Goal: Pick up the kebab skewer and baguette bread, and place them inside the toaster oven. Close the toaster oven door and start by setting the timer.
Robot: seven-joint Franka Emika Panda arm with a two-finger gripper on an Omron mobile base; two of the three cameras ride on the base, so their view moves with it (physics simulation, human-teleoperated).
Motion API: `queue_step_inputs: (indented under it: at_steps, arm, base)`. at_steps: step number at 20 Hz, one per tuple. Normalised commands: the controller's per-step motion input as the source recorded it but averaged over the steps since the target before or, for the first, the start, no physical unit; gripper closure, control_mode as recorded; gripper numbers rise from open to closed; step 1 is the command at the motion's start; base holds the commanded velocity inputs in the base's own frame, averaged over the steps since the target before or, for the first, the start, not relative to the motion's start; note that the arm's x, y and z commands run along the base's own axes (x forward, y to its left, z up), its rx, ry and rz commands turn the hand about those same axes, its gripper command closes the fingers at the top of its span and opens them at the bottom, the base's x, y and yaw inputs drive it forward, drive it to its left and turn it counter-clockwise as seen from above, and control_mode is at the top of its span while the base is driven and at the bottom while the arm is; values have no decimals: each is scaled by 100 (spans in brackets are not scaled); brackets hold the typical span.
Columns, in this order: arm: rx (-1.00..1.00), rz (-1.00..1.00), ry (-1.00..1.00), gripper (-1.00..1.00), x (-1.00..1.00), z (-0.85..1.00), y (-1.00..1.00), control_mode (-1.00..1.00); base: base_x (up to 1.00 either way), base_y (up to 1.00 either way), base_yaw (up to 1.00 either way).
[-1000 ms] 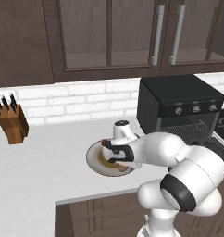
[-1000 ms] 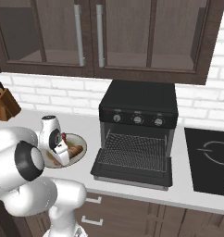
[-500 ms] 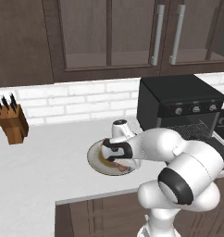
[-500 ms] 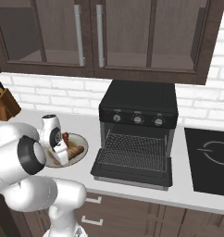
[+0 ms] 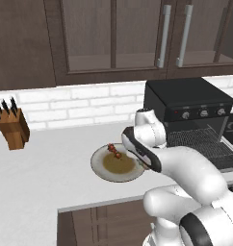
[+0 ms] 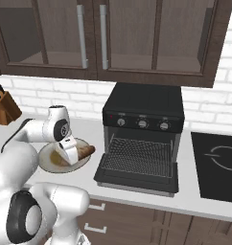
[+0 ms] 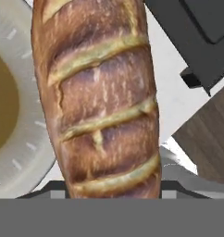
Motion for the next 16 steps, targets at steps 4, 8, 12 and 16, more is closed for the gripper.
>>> queue_step_inputs:
  at_steps: [4, 8, 12, 16]
  arm:
    - [0, 30, 0, 100, -78, 86, -100, -100]
    - [0, 29, -1, 100, -51, 54, -100, -100]
    - [0, 39, -1, 100, -2, 7, -98, -100]
    - [10, 42, 0, 100, 21, 19, -84, -100]
  base:
    - [0, 0, 0]
    - [0, 0, 0]
    - [0, 0, 0]
    - [0, 0, 0]
